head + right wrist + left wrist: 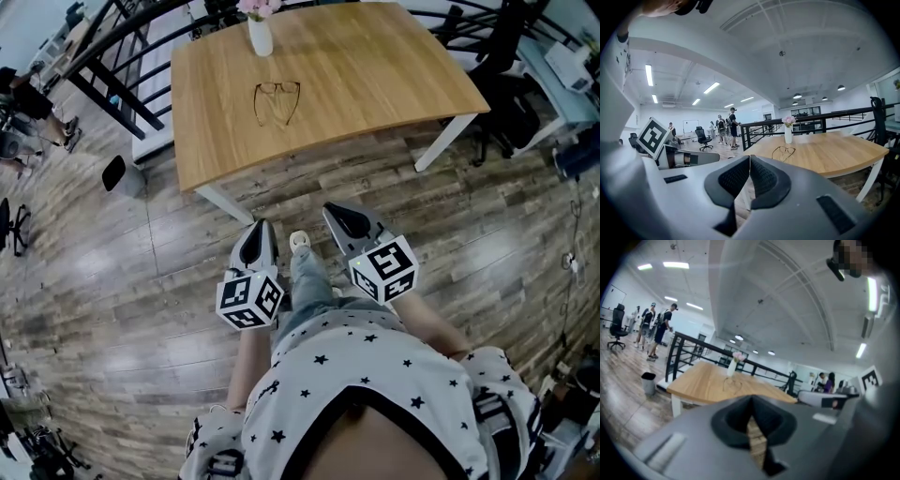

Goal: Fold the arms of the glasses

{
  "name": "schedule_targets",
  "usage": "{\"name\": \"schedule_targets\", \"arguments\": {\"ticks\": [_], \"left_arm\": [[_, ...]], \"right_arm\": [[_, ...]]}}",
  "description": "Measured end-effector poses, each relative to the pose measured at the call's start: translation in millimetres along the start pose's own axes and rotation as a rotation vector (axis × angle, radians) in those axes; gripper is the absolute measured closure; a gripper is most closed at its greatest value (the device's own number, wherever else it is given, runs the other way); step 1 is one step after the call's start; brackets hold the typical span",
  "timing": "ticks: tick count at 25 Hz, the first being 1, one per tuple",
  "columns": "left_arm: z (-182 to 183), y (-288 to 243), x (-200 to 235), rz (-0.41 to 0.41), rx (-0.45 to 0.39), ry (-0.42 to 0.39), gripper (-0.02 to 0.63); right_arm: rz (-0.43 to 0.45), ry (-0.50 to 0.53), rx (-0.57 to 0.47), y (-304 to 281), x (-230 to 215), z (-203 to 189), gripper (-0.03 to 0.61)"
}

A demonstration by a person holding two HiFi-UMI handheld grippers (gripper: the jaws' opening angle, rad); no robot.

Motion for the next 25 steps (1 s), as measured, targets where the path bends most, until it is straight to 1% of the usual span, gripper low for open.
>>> {"name": "schedule_targets", "arguments": {"ticks": [6, 11, 19, 25], "left_arm": [[6.0, -30.6, 4.9, -0.017, 0.003, 0.003, 0.606], [17.4, -64.0, 14.9, -0.025, 0.007, 0.000, 0.607], [40.0, -121.8, 35.6, -0.010, 0.026, 0.005, 0.607], [57.1, -164.4, 58.6, 0.015, 0.050, 0.024, 0.607]], "right_arm": [[-0.007, 0.004, 0.010, -19.9, -20.7, 3.5, 0.561], [-0.025, 0.018, 0.006, -47.2, -43.9, 14.2, 0.561], [0.005, 0.027, 0.057, -102.7, -85.9, 29.8, 0.561], [0.018, 0.041, 0.089, -150.9, -112.2, 43.6, 0.561]]}}
Point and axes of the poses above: the fingertips, and each gripper's own axes: y backward along the fingers, x to its left, z out of its top, the point moved 10 cm from there along y, backward along the fingers, and after that the axes turned 2 degrees about z, right-handed, at the moved point
